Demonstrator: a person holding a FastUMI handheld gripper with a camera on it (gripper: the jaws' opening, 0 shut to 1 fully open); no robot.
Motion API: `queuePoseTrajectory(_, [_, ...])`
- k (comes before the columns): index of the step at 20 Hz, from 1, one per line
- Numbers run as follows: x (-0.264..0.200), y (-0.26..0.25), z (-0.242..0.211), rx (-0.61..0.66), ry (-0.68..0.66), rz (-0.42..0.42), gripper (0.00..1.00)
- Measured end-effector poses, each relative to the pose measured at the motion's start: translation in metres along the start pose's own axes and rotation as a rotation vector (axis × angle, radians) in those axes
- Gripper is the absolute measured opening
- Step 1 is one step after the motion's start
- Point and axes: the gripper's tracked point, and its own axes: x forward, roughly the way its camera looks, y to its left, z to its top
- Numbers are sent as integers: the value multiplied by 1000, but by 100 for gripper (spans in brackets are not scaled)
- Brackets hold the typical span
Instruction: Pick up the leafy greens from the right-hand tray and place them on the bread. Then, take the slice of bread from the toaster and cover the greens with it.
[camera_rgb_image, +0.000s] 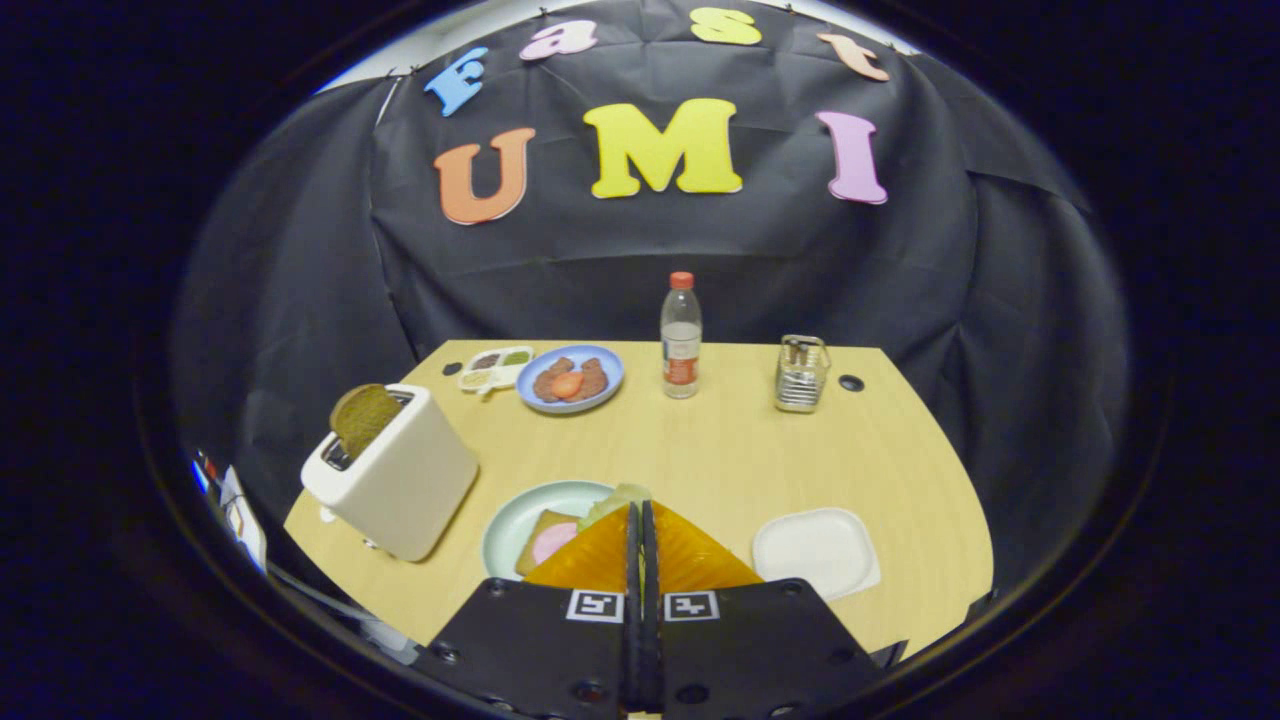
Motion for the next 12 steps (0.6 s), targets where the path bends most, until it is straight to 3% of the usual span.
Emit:
queuePoseTrajectory(6, [32,77,-5,-3,51,63,0])
queuePoseTrajectory(12, [105,85,-30,-8,177,37,0])
